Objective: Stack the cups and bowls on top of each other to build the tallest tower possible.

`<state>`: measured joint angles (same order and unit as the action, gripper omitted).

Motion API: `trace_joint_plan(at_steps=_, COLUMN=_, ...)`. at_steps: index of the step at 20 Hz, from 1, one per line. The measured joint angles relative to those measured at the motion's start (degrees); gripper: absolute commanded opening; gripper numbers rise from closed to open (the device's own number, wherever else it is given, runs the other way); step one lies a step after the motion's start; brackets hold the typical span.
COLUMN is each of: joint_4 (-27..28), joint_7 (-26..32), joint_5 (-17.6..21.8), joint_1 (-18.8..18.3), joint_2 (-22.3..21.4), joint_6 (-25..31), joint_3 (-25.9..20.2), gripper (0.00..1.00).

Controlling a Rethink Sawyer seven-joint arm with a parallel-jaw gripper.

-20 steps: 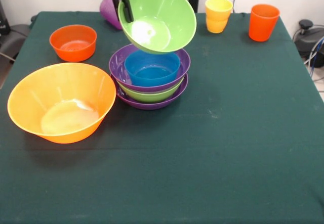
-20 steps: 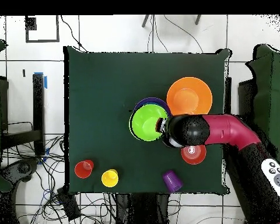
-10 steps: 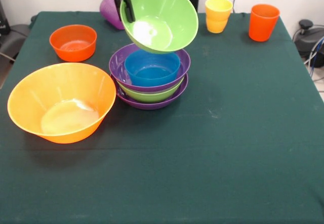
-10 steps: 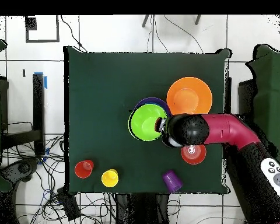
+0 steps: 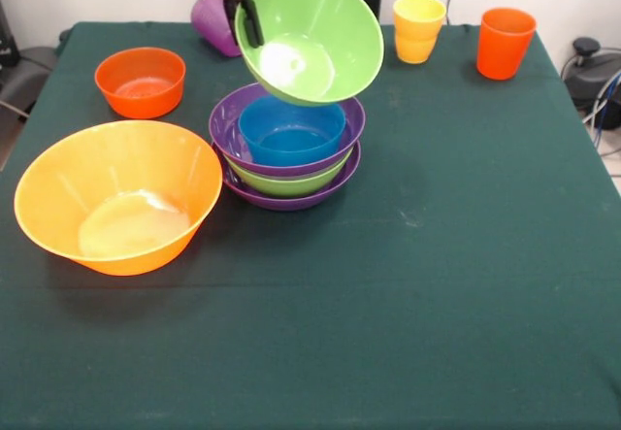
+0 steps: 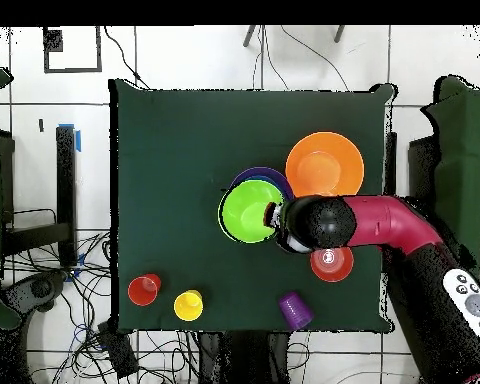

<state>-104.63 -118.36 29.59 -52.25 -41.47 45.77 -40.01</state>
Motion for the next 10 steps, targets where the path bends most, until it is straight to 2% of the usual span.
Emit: trace_joint_plan(at_steps=10, joint_4=0.4, joint_7=0.0, joint_5=0.2, joint_1=0.5, joint_2=1.6, joint_6=0.0, joint_3=0.0, gripper=0.0)
